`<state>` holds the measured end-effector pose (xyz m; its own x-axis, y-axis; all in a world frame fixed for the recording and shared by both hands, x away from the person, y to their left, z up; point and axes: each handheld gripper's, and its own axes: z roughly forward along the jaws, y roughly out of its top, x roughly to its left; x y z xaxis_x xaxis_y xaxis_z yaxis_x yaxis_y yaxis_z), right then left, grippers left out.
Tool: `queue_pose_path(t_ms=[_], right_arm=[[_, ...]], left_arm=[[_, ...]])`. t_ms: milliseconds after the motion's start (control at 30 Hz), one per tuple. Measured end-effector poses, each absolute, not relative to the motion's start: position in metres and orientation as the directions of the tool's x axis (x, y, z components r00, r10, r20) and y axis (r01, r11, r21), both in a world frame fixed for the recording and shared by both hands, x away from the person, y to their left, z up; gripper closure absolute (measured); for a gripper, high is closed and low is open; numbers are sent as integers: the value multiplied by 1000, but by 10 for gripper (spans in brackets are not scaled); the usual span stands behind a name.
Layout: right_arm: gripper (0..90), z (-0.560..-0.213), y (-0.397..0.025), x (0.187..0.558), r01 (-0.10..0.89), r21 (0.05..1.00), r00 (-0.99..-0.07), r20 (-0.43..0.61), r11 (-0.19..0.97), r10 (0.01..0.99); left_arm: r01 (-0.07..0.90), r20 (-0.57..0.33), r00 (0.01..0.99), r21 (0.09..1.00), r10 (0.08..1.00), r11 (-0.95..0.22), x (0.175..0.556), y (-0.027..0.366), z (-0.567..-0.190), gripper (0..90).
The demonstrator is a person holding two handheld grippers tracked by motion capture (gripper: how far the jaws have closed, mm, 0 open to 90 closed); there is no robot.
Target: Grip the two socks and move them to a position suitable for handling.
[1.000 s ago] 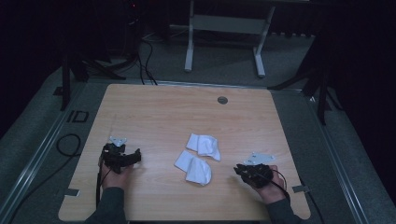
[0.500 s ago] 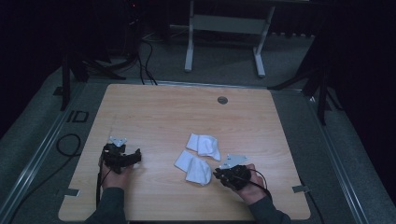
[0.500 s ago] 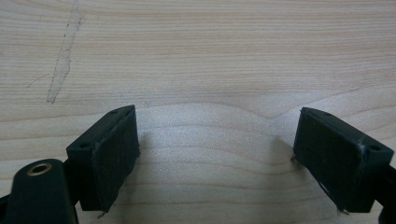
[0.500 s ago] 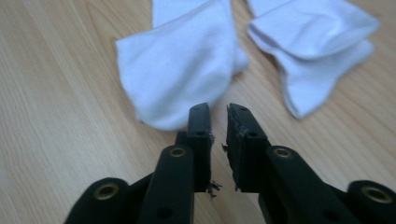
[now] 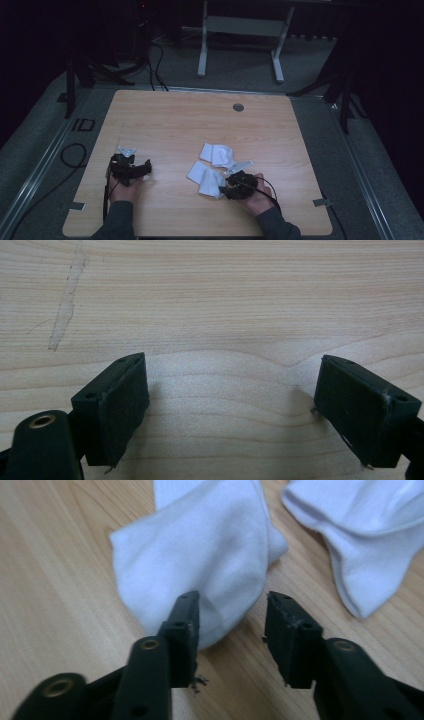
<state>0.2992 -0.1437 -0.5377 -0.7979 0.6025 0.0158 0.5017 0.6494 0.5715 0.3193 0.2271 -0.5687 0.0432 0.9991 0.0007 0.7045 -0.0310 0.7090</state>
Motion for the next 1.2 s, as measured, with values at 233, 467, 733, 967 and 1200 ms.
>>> queue_pose_path(t_ms=[233,467,733,967,1200], right_arm=[[868,-530,-138,298,472,566,-815,-13,676,580],[880,-513,-140,295,437,588,-822,-47,681,568],[883,-499,-150,292,430,619,-818,-42,658,574],[883,-476,-161,288,415,653,-811,-51,634,583],[882,-466,-181,288,429,650,-789,-69,628,611]], left_arm=[[705,1,43,709,999,-31,319,227,-569,142],[705,1,43,709,999,-31,319,227,-569,142],[704,1,43,709,999,-31,319,227,-569,142],[704,0,42,710,999,-30,319,227,-569,141],[704,0,42,709,999,-30,319,227,-569,142]])
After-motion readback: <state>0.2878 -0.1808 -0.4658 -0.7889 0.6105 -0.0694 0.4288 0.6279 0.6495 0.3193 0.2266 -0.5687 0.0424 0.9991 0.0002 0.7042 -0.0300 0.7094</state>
